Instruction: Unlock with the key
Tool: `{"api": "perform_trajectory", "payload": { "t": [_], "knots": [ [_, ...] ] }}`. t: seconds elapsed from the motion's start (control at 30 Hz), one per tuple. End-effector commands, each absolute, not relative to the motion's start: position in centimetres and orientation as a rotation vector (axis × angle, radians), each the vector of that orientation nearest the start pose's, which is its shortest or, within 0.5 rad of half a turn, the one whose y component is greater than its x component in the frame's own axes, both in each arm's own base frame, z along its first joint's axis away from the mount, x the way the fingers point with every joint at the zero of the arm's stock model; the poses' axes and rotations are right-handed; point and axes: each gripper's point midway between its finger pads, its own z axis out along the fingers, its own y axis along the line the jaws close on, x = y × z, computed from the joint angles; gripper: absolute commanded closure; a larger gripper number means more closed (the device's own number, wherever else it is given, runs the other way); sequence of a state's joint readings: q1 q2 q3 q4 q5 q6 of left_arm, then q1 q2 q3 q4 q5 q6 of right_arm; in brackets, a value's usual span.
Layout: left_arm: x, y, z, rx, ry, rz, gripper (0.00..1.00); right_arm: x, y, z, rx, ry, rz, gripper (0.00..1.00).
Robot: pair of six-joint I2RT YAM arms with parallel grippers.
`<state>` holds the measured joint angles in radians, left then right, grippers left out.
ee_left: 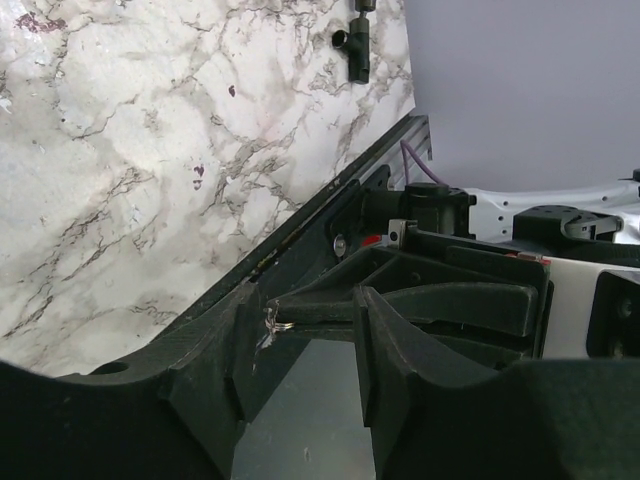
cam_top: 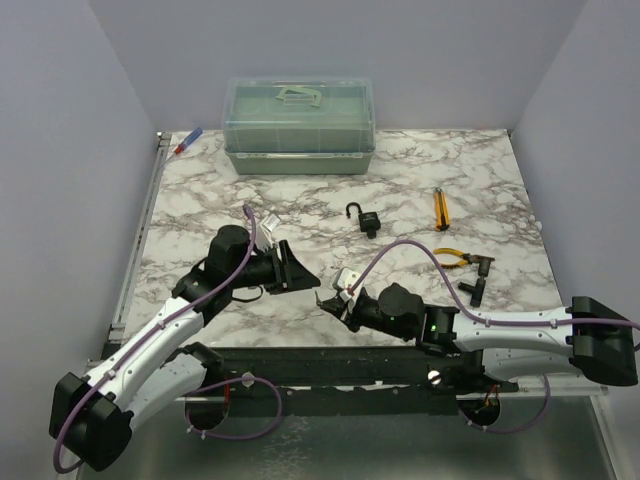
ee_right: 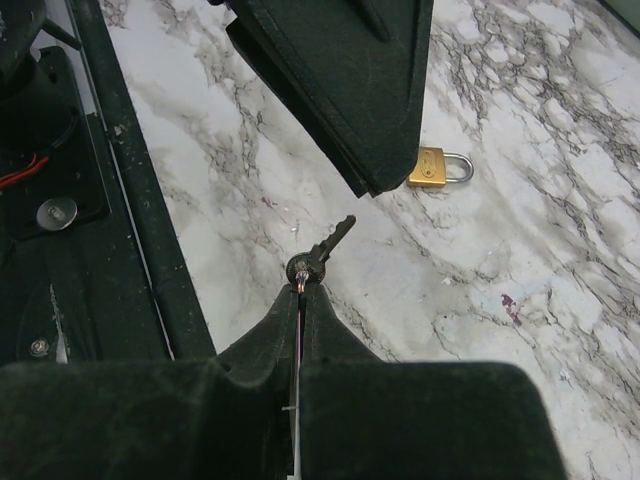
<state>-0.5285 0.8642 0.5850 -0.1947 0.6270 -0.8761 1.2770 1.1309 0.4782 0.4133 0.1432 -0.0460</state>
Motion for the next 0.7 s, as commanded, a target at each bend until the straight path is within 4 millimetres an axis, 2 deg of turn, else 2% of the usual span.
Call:
{"api": "perform_trajectory", "payload": {
  "t": [0.0, 0.3, 0.4, 0.53, 0.67],
  "knots": [
    [16.4, -24.7, 18.8, 0.064, 2.286, -1.433, 0.53, 13.5, 34.8, 17.0, -1.042, 1.507, 0.743, 1.00],
    [16.2, -25.1, 17.8, 0.066, 2.317, -1.404, 0.61, 13.5, 34.8, 17.2, -1.042, 1.506, 0.744, 1.00],
    [16.2, -25.2, 17.6, 0.067, 2.325, -1.394, 0.68, 13.5, 34.9, 17.2, -1.042, 1.506, 0.747, 1.00],
    [16.2, -25.4, 17.4, 0.070, 2.334, -1.390, 0.85, 13.5, 34.9, 17.1, -1.042, 1.509, 0.744, 1.00],
    [16.2, -25.4, 17.4, 0.072, 2.334, -1.388, 0.85, 13.5, 34.8, 17.3, -1.034, 1.504, 0.745, 1.00]
  ]
}}
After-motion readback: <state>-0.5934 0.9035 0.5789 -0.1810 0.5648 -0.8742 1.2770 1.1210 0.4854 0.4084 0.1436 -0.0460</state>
